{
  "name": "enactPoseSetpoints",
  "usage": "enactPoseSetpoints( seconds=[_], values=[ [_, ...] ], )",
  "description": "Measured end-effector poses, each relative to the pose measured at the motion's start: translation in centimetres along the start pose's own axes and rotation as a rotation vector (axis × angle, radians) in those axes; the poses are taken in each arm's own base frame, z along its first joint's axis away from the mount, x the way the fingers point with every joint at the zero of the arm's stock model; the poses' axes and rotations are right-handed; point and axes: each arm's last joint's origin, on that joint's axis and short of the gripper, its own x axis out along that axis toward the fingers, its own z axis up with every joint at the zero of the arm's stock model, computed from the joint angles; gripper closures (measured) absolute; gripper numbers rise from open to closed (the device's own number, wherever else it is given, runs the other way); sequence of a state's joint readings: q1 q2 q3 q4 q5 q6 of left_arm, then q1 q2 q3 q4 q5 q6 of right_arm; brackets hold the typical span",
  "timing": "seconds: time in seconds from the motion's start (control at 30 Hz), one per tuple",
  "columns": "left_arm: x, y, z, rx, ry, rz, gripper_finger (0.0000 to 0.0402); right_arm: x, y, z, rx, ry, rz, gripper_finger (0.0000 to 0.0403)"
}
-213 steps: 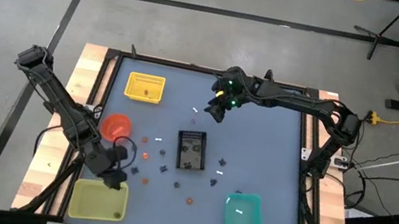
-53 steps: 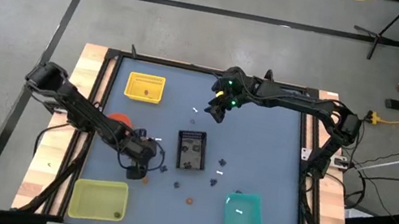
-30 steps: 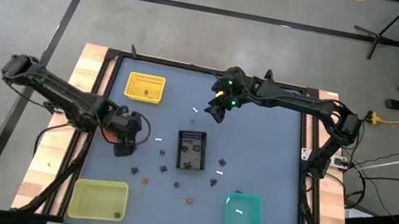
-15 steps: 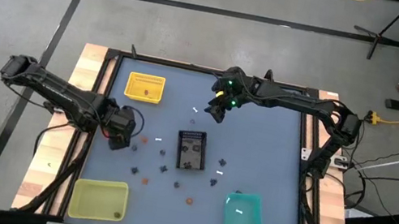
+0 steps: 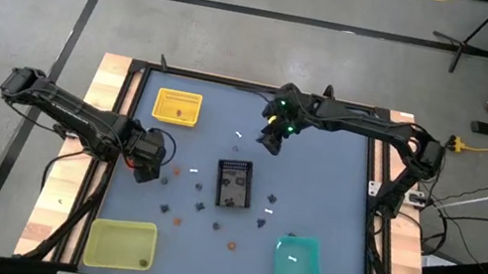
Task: Sort Halloween decoration
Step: Put the black skull toy into the bottom yellow bin
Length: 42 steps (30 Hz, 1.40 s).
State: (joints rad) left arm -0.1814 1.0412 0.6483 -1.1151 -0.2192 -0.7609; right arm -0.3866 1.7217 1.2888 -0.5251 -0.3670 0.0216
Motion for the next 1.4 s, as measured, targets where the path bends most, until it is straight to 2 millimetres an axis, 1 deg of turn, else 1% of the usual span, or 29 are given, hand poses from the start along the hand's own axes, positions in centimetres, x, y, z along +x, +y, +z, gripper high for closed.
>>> enactPoseSetpoints(
  seconds=[0.17,0.33,0.43,0.53,0.67,0.8,1.07,1.27,1.4],
  values=[
    [0.0,0.0,0.0,-0.001,-0.003,0.000,0.0226,-1.9,0.7,-0.8,-0.055,0.069,0.000,0.0205],
    [0.0,0.0,0.1,-0.001,-0.022,0.016,0.0215,-3.2,1.2,-1.2,-0.082,0.095,-0.010,0.0205],
    [0.0,0.1,0.2,-0.002,-0.053,0.043,0.0215,-3.3,1.2,-1.4,-0.102,0.104,-0.010,0.0205],
    [0.0,0.1,0.3,-0.002,-0.077,0.067,0.0217,-3.2,1.2,-2.1,-0.123,0.165,0.003,0.0205],
    [0.0,0.2,0.3,-0.003,-0.085,0.074,0.0217,-3.0,2.1,-2.7,-0.151,0.234,0.032,0.0205],
    [0.0,0.1,0.4,-0.025,-0.094,0.066,0.0218,-2.5,4.1,-3.1,-0.187,0.262,0.114,0.0205],
    [0.0,-0.1,0.6,-0.037,-0.115,0.045,0.0218,-1.3,8.5,-3.9,-0.310,0.305,0.174,0.0205],
    [0.0,-0.2,0.6,-0.039,-0.121,0.039,0.0218,-0.7,12.2,-5.0,-0.389,0.342,0.229,0.0205],
    [0.0,-0.2,0.7,-0.039,-0.121,0.038,0.0218,-0.6,14.0,-6.0,-0.409,0.388,0.252,0.0205]
  ],
)
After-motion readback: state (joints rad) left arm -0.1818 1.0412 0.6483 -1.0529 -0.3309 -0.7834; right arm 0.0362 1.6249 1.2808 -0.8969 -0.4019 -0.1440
